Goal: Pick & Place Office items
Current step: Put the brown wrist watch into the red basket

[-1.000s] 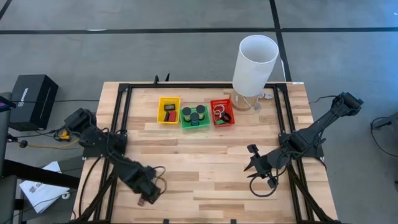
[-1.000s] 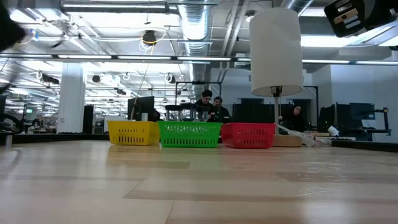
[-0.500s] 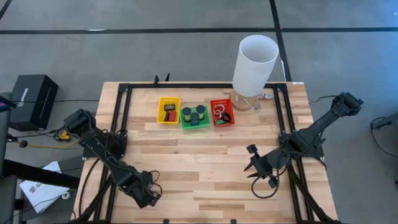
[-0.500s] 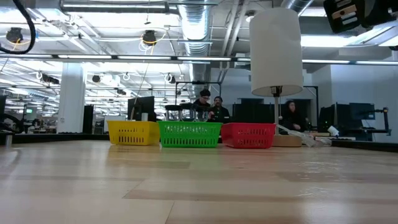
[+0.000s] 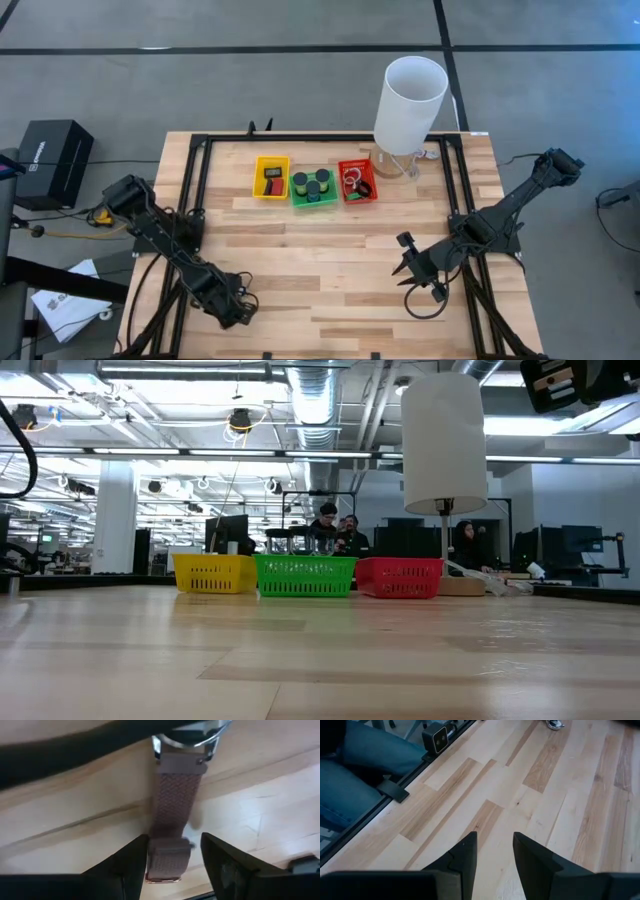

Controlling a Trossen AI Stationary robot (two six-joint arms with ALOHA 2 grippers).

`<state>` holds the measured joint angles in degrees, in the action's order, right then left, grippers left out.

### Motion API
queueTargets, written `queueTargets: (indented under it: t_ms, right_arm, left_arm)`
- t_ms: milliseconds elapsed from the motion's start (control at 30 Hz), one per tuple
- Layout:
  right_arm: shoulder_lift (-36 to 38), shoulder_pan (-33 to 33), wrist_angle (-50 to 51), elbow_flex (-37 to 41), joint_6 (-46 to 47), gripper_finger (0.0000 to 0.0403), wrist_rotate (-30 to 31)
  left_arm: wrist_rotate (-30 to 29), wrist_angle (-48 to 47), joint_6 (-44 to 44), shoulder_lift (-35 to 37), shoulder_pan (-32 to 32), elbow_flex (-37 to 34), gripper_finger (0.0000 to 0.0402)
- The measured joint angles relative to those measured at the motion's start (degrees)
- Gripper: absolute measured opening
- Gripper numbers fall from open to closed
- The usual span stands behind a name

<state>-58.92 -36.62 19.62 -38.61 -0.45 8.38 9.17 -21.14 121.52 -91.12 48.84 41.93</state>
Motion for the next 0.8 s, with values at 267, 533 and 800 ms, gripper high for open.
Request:
queueTargets:
  t_ms: [267, 533, 800]
  right_arm:
    - [0.0, 0.0, 0.0, 0.0, 0.0, 0.0117, -0.01]
    - [0.0, 0.0, -0.07, 0.0, 0.0, 0.0117, -0.01]
    - [0.0, 0.0, -0.15, 0.0, 0.0, 0.0117, 0.0]
  left_arm:
    - [-0.35, 2.81, -4.57, 0.4, 0.0, -3.94, 0.012]
    - [-0.88, 2.44, -6.13, 0.4, 0.0, -4.35, 0.0038]
    - [-7.66, 2.36, -11.18, -0.12, -0.36, -1.11, 0.0023]
